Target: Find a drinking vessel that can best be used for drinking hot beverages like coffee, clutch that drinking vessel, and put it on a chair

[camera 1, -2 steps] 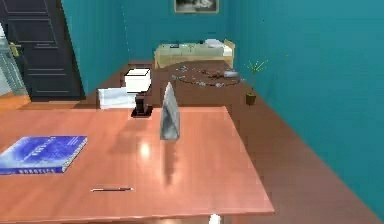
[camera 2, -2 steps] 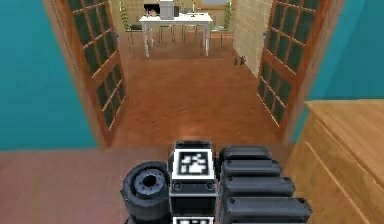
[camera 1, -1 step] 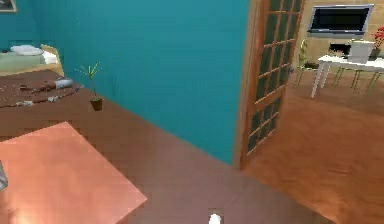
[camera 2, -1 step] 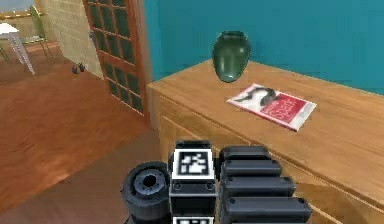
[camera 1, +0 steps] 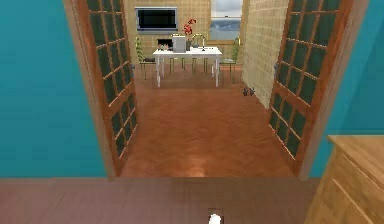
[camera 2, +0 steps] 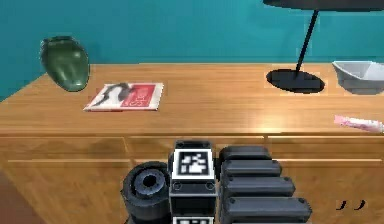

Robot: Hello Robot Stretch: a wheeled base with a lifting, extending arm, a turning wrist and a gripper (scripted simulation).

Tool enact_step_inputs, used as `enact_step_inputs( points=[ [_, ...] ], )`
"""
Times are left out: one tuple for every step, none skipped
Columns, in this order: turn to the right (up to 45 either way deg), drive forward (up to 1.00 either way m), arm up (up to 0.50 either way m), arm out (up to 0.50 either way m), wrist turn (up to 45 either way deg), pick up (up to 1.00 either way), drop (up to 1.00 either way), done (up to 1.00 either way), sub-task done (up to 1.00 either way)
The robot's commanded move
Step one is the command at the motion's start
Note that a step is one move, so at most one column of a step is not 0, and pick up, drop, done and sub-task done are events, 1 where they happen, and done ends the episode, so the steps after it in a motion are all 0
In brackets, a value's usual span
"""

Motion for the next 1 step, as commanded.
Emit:
enact_step_inputs(
  points=[
    [0.0,0.60,0.00,0.00,0.0,0.00,0.00,0.00,0.00]
  ],
)
